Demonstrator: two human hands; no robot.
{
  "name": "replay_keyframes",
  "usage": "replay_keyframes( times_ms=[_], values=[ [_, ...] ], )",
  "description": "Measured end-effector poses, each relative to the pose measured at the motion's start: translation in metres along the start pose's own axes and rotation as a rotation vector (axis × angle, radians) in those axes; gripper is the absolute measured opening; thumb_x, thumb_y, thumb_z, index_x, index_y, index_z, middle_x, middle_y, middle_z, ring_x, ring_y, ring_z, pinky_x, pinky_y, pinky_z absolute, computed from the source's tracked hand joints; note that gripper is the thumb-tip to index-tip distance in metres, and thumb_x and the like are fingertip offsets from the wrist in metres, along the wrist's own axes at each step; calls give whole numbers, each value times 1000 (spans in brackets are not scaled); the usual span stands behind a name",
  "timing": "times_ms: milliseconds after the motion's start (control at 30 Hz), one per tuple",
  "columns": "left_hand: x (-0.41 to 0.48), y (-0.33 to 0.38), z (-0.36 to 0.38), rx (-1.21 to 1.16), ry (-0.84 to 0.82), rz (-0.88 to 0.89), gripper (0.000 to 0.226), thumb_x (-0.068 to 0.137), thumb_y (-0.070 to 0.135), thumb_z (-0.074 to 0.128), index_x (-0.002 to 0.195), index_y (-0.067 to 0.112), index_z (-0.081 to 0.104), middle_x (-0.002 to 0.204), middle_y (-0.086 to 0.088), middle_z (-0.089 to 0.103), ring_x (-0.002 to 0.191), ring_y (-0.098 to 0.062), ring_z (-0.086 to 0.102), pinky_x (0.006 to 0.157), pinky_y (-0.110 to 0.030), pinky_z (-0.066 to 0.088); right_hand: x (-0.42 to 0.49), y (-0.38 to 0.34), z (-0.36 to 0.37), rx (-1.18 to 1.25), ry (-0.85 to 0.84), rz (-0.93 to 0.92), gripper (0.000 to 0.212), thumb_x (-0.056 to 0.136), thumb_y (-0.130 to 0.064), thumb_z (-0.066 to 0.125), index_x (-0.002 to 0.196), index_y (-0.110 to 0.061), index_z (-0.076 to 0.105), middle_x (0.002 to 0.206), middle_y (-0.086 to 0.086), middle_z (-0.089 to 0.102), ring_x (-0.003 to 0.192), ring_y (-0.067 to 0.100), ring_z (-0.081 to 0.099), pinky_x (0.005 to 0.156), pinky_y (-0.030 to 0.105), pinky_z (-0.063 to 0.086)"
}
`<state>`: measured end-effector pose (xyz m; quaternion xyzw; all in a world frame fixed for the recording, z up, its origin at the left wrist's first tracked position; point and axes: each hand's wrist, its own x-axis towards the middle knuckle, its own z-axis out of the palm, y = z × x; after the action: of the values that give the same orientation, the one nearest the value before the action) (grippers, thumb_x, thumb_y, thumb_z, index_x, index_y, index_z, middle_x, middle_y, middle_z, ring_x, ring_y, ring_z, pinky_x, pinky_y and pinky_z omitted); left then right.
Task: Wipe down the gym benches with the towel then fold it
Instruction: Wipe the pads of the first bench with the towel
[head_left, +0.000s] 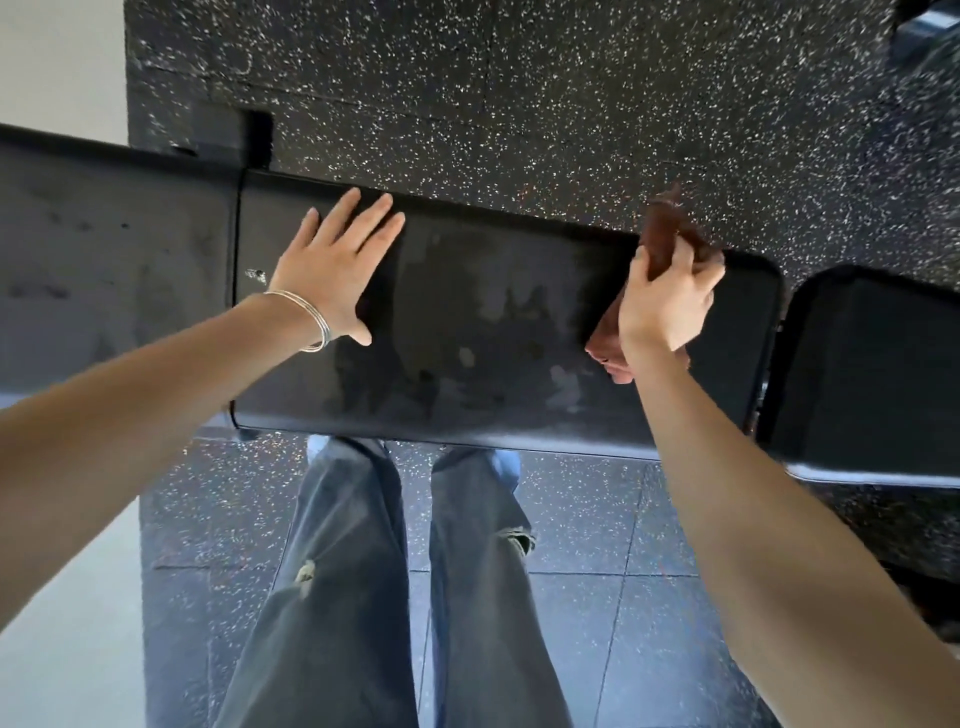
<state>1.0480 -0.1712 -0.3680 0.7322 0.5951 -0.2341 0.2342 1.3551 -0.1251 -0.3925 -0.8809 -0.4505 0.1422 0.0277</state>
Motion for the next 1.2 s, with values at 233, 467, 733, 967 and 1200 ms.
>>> replay_keyframes(
  times_ms=[233,467,733,967,1200],
  values=[
    [4,5,-4,-16,-46,-6,141,53,37,89,150,20,-12,158,5,-16,145,-23,-13,117,-51,9,-79,-75,30,-48,-156,-433,40,90,-41,51,127,-25,51,120,10,46,102,28,48,71,37,47],
    [3,3,-1,-26,-33,8,141,54,38,89,149,21,-13,158,6,-16,145,-24,-14,117,-50,8,-25,-14,4,-113,-67,-298,44,91,-44,50,131,-25,48,129,15,42,111,35,47,80,45,47],
    [5,3,4,-27,1,-3,143,50,37,90,150,20,-11,158,5,-14,145,-26,-12,116,-52,7,-89,-42,28,44,14,-161,40,89,-38,55,125,-18,57,129,19,48,104,36,51,76,39,46],
    [4,1,1,-15,-14,17,141,53,38,89,150,20,-11,158,4,-13,146,-26,-10,116,-51,8,-84,6,12,-106,-46,-565,36,85,-37,60,118,-22,63,98,17,54,85,35,53,64,41,47],
    [3,3,0,-20,-10,27,139,54,34,89,150,20,-11,158,4,-13,146,-25,-10,117,-51,7,-72,53,15,79,131,234,48,91,-45,49,133,-22,50,136,20,40,116,36,46,91,41,42]
  ],
)
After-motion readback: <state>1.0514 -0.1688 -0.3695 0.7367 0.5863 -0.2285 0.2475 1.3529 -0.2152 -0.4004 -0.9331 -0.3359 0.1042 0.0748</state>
